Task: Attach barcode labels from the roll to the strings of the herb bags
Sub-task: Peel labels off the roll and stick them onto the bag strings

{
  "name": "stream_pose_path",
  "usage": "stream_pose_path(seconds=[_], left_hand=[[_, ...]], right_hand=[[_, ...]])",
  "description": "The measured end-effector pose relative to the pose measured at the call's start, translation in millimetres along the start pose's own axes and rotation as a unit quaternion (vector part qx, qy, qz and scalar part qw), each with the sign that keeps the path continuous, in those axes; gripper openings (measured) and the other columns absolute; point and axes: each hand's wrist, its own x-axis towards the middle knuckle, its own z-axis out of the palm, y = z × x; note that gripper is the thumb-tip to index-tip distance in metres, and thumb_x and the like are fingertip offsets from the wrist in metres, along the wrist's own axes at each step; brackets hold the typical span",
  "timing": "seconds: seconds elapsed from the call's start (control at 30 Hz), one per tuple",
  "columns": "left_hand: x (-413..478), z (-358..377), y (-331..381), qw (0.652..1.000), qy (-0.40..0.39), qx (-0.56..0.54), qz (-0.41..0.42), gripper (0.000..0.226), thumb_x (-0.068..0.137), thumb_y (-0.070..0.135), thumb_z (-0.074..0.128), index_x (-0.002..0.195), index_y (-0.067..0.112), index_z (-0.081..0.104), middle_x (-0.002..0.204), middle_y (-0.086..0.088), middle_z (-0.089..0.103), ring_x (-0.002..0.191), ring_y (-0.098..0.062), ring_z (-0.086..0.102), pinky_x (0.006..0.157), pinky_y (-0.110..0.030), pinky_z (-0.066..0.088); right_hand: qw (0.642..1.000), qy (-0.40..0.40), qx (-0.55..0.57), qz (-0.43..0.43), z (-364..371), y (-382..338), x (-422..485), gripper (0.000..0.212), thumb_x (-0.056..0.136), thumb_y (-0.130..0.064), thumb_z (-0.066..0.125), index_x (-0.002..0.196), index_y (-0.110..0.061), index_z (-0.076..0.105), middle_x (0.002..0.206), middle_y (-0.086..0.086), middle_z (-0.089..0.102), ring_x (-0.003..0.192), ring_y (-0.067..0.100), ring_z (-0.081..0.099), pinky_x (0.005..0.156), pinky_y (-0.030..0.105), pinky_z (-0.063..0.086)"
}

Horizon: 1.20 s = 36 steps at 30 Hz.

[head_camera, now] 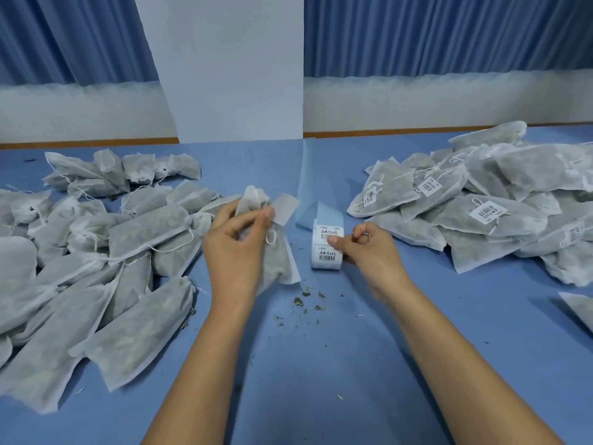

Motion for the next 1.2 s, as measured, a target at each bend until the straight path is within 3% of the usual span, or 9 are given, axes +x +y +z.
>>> stream_pose_path(seconds=[0.07, 0.17, 0.27, 0.33, 0.43, 0.57, 0.77, 0.93, 1.2], left_hand=[[-2.4, 2.7, 0.1, 0.999, -0.032, 0.017, 0.016, 0.011, 0.084, 0.012, 0.073, 0.080, 0.021, 0.076, 0.097, 0.008, 0.064, 0.089, 0.002, 0.059, 0.076, -0.007, 0.040], [-3.9, 3.8, 1.2, 0.993, -0.065, 0.061, 0.082, 0.015, 0.082, 0.009, 0.075, 0.085, 0.024, 0.075, 0.100, 0.005, 0.064, 0.094, 0.000, 0.057, 0.082, -0.010, 0.040], [-5.6, 3.8, -1.7, 0.966, -0.085, 0.144, 0.198, 0.011, 0.081, 0.011, 0.076, 0.091, 0.016, 0.076, 0.106, -0.004, 0.063, 0.100, -0.013, 0.058, 0.086, -0.020, 0.044], [-6.2, 4.1, -5.2, 0.941, -0.096, 0.193, 0.261, 0.013, 0.082, 0.016, 0.075, 0.092, 0.008, 0.077, 0.110, -0.010, 0.062, 0.102, -0.024, 0.058, 0.088, -0.029, 0.047], [-5.7, 4.6, -7.6, 0.912, -0.099, 0.220, 0.332, 0.016, 0.083, 0.019, 0.075, 0.091, 0.005, 0.076, 0.111, -0.013, 0.062, 0.100, -0.027, 0.057, 0.089, -0.025, 0.044], [-4.3, 3.9, -8.8, 0.885, -0.111, 0.231, 0.389, 0.017, 0.084, 0.020, 0.075, 0.091, 0.004, 0.076, 0.112, -0.016, 0.062, 0.098, -0.028, 0.056, 0.090, -0.022, 0.040], [-4.6, 2.8, -5.4, 0.884, -0.102, 0.235, 0.390, 0.025, 0.082, 0.025, 0.077, 0.095, 0.003, 0.075, 0.114, -0.016, 0.061, 0.100, -0.026, 0.054, 0.089, -0.025, 0.042], [-3.0, -1.1, 3.9, 0.957, -0.083, 0.147, 0.234, 0.024, 0.081, 0.019, 0.075, 0.103, 0.012, 0.074, 0.119, -0.006, 0.055, 0.112, -0.004, 0.051, 0.094, -0.016, 0.039], [-2.6, 1.1, 7.1, 0.969, -0.119, 0.122, 0.179, 0.037, 0.081, -0.003, 0.070, 0.111, 0.018, 0.069, 0.123, 0.003, 0.051, 0.114, 0.012, 0.045, 0.098, -0.009, 0.034]], right_hand=[[0.999, 0.009, -0.048, -0.023, 0.6, 2.2, 1.8, 0.037, 0.080, -0.012, 0.075, 0.074, -0.015, 0.039, 0.075, 0.012, 0.056, 0.089, 0.039, 0.065, 0.085, 0.047, 0.049], [0.984, 0.038, -0.152, -0.080, 2.6, 3.9, -1.3, 0.031, 0.082, -0.026, 0.074, 0.073, -0.016, 0.046, 0.073, -0.001, 0.053, 0.068, 0.009, 0.055, 0.062, 0.014, 0.039], [0.948, 0.119, -0.194, -0.224, -0.6, -4.2, -8.2, 0.024, 0.087, -0.028, 0.068, 0.069, -0.018, 0.055, 0.079, -0.004, 0.056, 0.077, 0.011, 0.049, 0.068, 0.018, 0.035], [0.951, 0.095, -0.129, -0.266, -2.4, -13.4, -13.4, 0.030, 0.090, -0.027, 0.064, 0.061, -0.020, 0.060, 0.067, -0.007, 0.059, 0.069, 0.006, 0.050, 0.067, 0.018, 0.036], [0.984, -0.059, 0.008, -0.168, 2.0, -25.4, -26.3, 0.037, 0.084, -0.042, 0.060, 0.057, -0.018, 0.069, 0.056, -0.003, 0.064, 0.051, 0.004, 0.048, 0.059, 0.013, 0.041], [0.992, -0.097, 0.022, -0.082, 3.1, -27.6, -29.9, 0.035, 0.087, -0.037, 0.062, 0.059, -0.020, 0.072, 0.061, 0.000, 0.065, 0.047, 0.008, 0.040, 0.049, 0.012, 0.037], [0.989, -0.134, 0.045, -0.048, -3.4, -27.7, -26.7, 0.027, 0.089, -0.015, 0.061, 0.064, -0.012, 0.068, 0.070, 0.011, 0.059, 0.051, 0.017, 0.039, 0.043, 0.018, 0.034], [0.989, -0.074, 0.120, -0.046, -10.8, -32.1, -20.8, 0.027, 0.090, -0.005, 0.056, 0.065, -0.010, 0.063, 0.061, 0.001, 0.057, 0.049, 0.014, 0.043, 0.039, 0.019, 0.034], [0.969, -0.144, 0.117, -0.165, 7.9, -27.1, -33.5, 0.013, 0.079, -0.014, 0.067, 0.070, -0.022, 0.067, 0.064, 0.001, 0.056, 0.045, 0.014, 0.044, 0.040, 0.021, 0.035]])
